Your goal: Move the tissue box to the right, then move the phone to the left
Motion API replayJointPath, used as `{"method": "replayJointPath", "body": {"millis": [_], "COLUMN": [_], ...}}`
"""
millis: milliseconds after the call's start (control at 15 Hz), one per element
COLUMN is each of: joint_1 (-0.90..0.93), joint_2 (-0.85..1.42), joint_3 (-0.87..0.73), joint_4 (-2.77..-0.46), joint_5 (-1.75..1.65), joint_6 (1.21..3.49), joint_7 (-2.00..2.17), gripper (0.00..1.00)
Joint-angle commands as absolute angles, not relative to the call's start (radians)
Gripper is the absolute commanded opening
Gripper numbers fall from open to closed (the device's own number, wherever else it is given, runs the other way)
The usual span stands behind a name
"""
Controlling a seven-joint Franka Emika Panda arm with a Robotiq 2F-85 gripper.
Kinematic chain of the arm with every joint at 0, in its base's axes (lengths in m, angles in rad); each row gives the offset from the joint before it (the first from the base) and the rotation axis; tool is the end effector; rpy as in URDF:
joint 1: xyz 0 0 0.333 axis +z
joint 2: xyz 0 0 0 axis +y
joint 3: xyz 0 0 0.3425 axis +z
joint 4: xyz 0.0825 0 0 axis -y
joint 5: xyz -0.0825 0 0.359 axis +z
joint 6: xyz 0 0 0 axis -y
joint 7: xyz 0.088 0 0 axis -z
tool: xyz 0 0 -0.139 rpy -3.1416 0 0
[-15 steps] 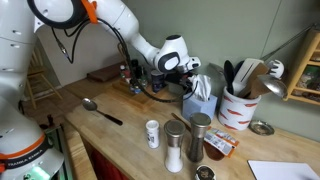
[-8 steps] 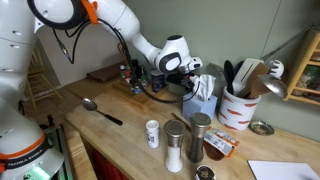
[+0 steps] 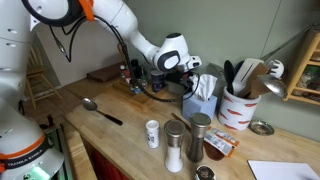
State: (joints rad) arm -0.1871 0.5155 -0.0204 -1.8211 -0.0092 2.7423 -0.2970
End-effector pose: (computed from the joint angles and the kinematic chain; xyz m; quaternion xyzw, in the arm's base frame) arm 0.6778 -0.1408 0.3080 0.9782 0.0499 0.1933 0.0573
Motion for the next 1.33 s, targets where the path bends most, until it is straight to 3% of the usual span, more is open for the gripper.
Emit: {"method": "replayJointPath", "body": {"millis": [0,1267], "joint_1": [-0.190,-0.082], "joint_2": [0.418,0.332], "joint_3": [-0.004,0.002], "joint_4": [-1.928,-2.064], "joint_5": [-0.007,0.003], "joint_6": [2.710,2.784], "joint_7": [-0.295,-0.144], "gripper": [0.41,0.41]}}
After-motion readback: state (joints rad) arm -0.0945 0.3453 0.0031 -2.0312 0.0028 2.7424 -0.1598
